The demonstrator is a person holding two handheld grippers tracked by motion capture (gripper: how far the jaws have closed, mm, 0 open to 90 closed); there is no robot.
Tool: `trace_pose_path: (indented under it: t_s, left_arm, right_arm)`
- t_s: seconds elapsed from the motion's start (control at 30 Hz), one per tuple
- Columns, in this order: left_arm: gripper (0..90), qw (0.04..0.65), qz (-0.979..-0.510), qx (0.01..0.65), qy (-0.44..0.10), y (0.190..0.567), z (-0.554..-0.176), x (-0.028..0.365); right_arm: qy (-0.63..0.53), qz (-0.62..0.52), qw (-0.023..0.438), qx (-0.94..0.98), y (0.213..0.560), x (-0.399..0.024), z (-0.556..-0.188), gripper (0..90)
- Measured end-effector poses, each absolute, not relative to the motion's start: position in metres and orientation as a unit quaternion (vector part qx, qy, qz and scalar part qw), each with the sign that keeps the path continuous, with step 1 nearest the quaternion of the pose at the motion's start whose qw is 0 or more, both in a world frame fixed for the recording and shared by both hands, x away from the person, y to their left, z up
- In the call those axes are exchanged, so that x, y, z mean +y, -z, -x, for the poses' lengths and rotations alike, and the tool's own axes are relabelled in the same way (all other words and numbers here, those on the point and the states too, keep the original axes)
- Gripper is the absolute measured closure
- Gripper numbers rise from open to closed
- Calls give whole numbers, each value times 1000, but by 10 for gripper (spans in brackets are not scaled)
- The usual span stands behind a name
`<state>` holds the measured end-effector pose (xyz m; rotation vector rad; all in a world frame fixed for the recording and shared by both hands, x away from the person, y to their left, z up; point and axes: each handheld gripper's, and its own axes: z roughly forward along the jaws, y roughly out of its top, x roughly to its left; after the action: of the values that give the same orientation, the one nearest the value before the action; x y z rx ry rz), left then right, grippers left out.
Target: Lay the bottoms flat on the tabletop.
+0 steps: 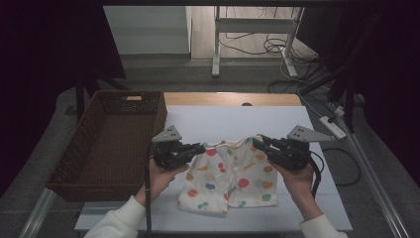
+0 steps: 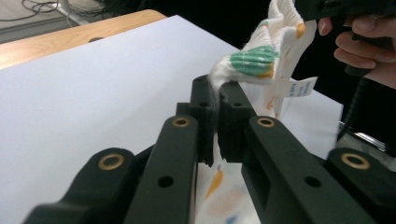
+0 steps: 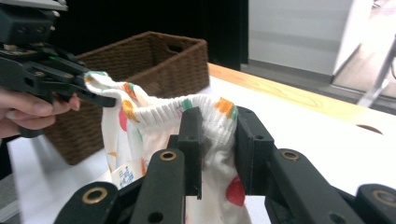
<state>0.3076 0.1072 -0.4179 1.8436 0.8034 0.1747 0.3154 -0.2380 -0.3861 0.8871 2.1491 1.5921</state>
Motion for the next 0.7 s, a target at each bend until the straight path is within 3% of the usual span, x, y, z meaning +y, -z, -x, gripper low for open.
trace_pose_path:
  t_s: [0.7]
  left_arm:
    - [853,508,-775,366,-83,435,-341,102]
  right_arm:
    - [-530,-338,158,762,413,-231,-366,734]
